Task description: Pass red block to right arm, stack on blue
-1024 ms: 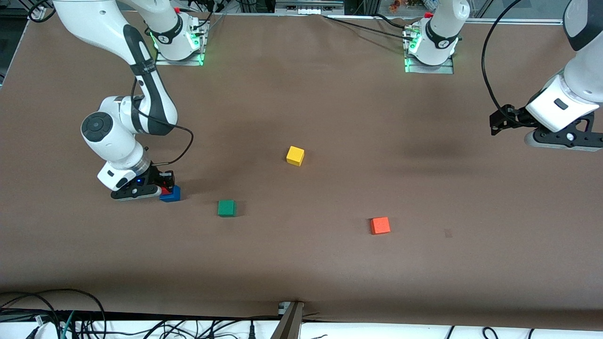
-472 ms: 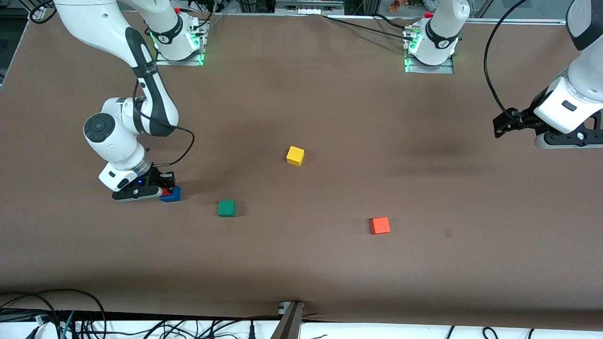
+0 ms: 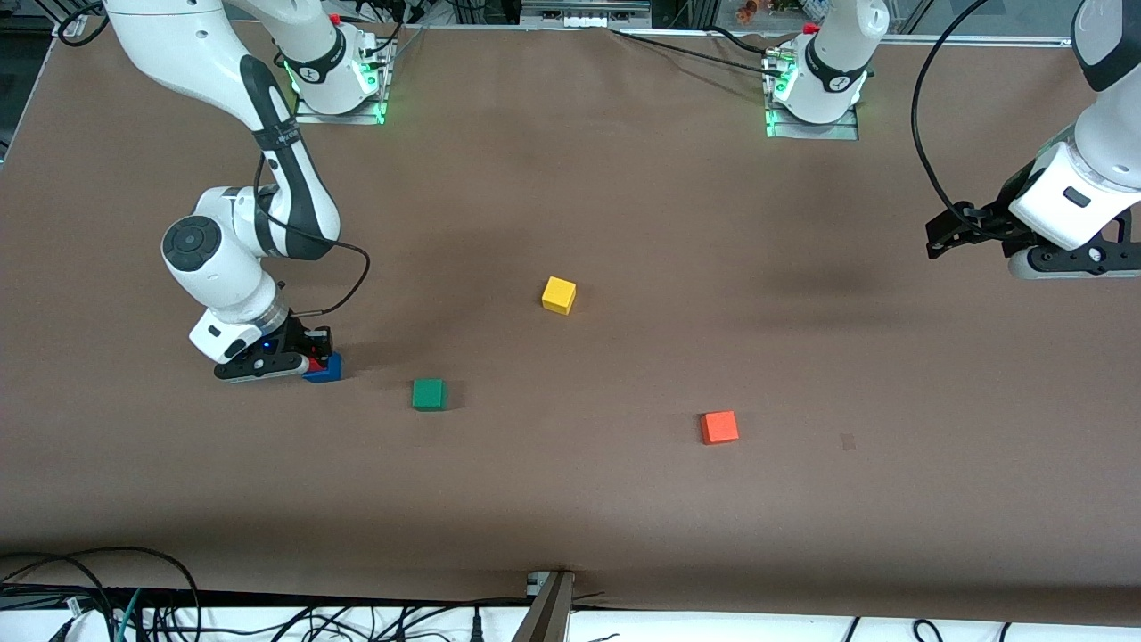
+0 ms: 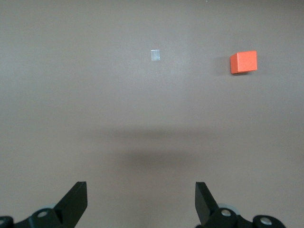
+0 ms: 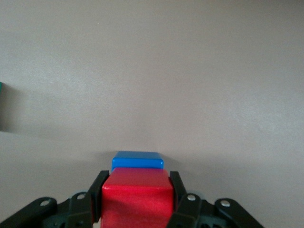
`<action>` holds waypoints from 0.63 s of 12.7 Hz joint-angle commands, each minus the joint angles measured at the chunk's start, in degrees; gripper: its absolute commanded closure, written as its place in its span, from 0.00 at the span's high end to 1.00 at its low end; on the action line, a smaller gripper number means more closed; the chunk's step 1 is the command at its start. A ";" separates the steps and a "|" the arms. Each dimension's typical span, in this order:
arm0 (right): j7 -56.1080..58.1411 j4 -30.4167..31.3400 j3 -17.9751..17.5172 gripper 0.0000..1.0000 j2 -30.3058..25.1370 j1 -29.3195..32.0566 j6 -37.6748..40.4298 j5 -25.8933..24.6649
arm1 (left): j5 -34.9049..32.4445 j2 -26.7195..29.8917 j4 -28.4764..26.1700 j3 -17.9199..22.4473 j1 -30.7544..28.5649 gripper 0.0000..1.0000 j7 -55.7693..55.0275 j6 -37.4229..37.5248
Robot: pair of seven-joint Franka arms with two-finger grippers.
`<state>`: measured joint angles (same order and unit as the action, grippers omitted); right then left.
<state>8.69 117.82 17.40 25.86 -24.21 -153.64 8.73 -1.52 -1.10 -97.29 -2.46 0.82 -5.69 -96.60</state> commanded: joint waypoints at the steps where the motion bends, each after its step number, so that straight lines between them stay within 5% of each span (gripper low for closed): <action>1: -0.88 0.48 0.09 0.17 -0.28 -0.31 -0.78 -1.08 | 0.91 1.63 -1.50 0.17 0.33 1.00 -0.03 -0.60; 2: -0.52 0.39 0.18 0.46 -0.28 -0.31 -0.78 -1.08 | 0.91 1.63 -1.15 0.17 0.33 1.00 -0.02 0.27; 3: -0.52 0.22 0.18 0.89 -0.28 -0.31 -0.78 -1.08 | 0.91 1.54 -0.71 0.09 0.33 1.00 -0.37 2.19; 4: -0.43 0.13 0.18 1.00 -0.28 -0.23 -0.70 -1.08 | 0.91 1.54 -0.71 0.17 0.33 1.00 -0.46 2.47; 8: -0.34 -0.05 0.18 1.00 -0.28 -0.23 -0.69 -1.08 | 0.64 1.36 -0.71 0.53 0.33 1.00 0.15 2.56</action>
<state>8.74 117.70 17.40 25.86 -24.22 -153.81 8.67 -1.51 -1.01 -97.29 -2.40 0.82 -5.69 -94.64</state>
